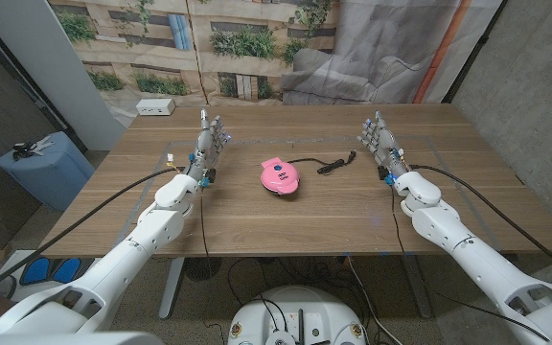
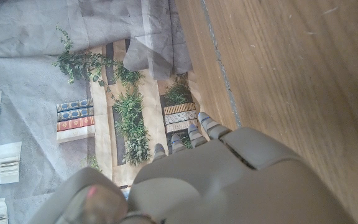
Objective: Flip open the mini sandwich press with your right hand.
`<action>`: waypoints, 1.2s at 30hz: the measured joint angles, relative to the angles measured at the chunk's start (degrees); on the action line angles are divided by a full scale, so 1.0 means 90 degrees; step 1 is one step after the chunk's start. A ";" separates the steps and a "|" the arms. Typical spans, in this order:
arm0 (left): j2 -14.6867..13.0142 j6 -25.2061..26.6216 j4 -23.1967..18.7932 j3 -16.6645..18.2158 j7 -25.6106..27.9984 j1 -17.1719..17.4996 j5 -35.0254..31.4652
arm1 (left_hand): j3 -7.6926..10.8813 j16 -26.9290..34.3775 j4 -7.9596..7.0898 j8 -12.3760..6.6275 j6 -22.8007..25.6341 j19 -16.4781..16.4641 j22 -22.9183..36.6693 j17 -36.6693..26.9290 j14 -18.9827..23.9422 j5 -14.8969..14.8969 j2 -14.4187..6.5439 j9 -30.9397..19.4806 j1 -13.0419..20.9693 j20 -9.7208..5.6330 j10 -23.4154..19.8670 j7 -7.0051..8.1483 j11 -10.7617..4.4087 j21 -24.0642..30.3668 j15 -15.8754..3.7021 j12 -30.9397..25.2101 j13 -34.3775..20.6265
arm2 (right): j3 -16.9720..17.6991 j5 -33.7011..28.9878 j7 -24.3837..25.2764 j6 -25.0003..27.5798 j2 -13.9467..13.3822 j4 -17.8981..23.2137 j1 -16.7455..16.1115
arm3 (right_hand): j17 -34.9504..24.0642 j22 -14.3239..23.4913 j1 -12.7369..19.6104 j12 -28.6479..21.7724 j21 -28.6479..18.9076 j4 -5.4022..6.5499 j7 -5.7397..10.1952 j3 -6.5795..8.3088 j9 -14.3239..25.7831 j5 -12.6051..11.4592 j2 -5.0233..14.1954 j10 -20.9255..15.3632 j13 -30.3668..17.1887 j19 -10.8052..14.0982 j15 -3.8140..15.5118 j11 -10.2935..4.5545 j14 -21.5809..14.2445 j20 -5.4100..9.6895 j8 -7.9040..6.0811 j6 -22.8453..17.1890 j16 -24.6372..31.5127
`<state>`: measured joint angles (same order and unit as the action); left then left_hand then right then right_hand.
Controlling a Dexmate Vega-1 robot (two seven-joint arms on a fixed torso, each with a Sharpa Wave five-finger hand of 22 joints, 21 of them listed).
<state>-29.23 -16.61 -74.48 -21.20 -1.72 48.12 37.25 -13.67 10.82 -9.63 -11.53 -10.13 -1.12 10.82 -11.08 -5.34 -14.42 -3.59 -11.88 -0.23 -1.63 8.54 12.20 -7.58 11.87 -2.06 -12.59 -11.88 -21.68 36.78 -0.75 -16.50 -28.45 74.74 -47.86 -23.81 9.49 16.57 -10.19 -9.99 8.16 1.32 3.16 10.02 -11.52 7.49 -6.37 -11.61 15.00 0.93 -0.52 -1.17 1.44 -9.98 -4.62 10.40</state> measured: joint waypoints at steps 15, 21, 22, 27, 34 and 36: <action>0.0000 0.0000 -0.0001 0.0000 -0.0001 0.0001 0.0000 | 0.0001 0.0000 0.0000 0.0000 0.0000 0.0000 -0.0001 0.0001 0.0000 0.0000 0.0000 0.0001 0.0000 0.0001 0.0023 -0.0001 -0.0023 -0.0001 0.0000 0.0000 0.0000 | -0.0128 -0.0206 0.0012 -0.0189 0.0075 -0.0177 0.0112 | 0.0076 -0.0001 0.0040 -0.0025 0.0000 0.0000 0.0024 0.0000 -0.0001 0.0000 0.0040 -0.0023 0.0019 -0.0001 0.0034 0.0024 -0.0034 0.0000 0.0000 0.0025 0.0024; 0.0001 0.0000 -0.0001 0.0000 -0.0001 0.0001 -0.0001 | 0.0001 0.0000 0.0000 0.0000 0.0000 0.0000 -0.0001 0.0001 0.0000 0.0000 0.0000 0.0001 0.0000 0.0000 0.0023 -0.0001 -0.0023 -0.0002 0.0000 0.0000 0.0001 | -0.0173 -0.0423 -0.0214 -0.0639 0.0099 -0.0435 0.0231 | 0.0108 -0.0001 0.0038 -0.0025 0.0000 0.0000 0.0024 0.0000 -0.0001 0.0000 0.0038 -0.0022 0.0036 -0.0001 0.0068 0.0024 -0.0068 -0.0001 0.0000 0.0025 0.0024; 0.0001 0.0000 -0.0001 0.0000 0.0000 0.0001 -0.0001 | 0.0001 0.0000 0.0000 0.0000 0.0000 0.0000 -0.0001 0.0001 0.0000 0.0000 0.0000 0.0001 0.0000 0.0000 0.0022 -0.0002 -0.0023 -0.0002 0.0000 0.0000 0.0001 | -0.0184 -0.0444 -0.0242 -0.0690 0.0104 -0.0506 0.0263 | 0.0108 -0.0001 0.0037 -0.0025 0.0000 0.0000 0.0043 0.0000 -0.0001 0.0000 0.0037 -0.0022 0.0049 -0.0001 0.0068 0.0024 -0.0068 0.0000 0.0000 0.0044 0.0024; 0.0001 -0.0001 -0.0001 0.0000 0.0000 0.0002 -0.0001 | 0.0001 0.0007 0.0000 0.0000 0.0000 0.0000 -0.0001 0.0001 0.0001 0.0000 0.0000 0.0001 0.0000 0.0001 0.0023 -0.0002 -0.0022 -0.0002 0.0000 0.0000 0.0001 | -0.0201 -0.0551 -0.0390 -0.0963 0.0108 -0.0719 0.0354 | 0.0137 -0.0001 -0.0021 -0.0025 0.0000 -0.0030 0.0058 -0.0030 -0.0002 0.0000 -0.0020 -0.0022 0.0050 -0.0026 0.0068 0.0024 -0.0068 0.0024 0.0000 0.0059 0.0024; 0.0001 -0.0001 -0.0001 0.0000 0.0001 0.0002 -0.0001 | 0.0002 0.0025 0.0000 0.0000 0.0000 0.0001 -0.0002 0.0002 0.0001 0.0001 0.0000 0.0002 0.0000 0.0001 0.0022 -0.0002 -0.0022 -0.0002 0.0000 0.0000 0.0001 | -0.0203 -0.0661 -0.0574 -0.1348 0.0085 -0.0956 0.0426 | 0.0181 -0.0001 -0.0021 -0.0025 0.0000 -0.0029 0.0093 -0.0028 -0.0002 0.0000 -0.0020 -0.0045 0.0050 -0.0027 0.0071 0.0000 -0.0071 0.0024 -0.0025 0.0024 0.0024; 0.0001 -0.0001 -0.0001 0.0000 0.0001 0.0002 -0.0001 | 0.0002 0.0025 0.0000 0.0000 0.0000 0.0001 -0.0002 0.0002 0.0001 0.0001 0.0000 0.0002 0.0000 0.0001 0.0022 -0.0002 -0.0022 -0.0002 0.0000 0.0000 0.0001 | -0.0203 -0.0681 -0.0606 -0.1423 0.0077 -0.1020 0.0441 | 0.0196 -0.0002 -0.0021 -0.0025 0.0000 -0.0049 0.0093 -0.0009 -0.0002 0.0000 -0.0020 -0.0045 0.0050 -0.0054 0.0102 0.0000 -0.0102 0.0051 -0.0025 0.0024 0.0024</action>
<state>-29.22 -16.62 -74.49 -21.20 -1.71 48.14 37.24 -13.65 11.04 -9.63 -11.52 -10.13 -1.12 10.80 -11.06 -5.33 -14.41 -3.59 -11.86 -0.23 -1.63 8.74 12.18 -7.78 11.85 -2.06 -12.59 -11.87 -23.51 30.64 -6.21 -29.30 -27.76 65.56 -43.89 -22.04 9.47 16.38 -10.41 -9.99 7.72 2.16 3.08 10.00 -11.52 7.31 -6.78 -11.17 14.51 1.86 -0.51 -2.09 1.90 -10.21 -4.40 10.61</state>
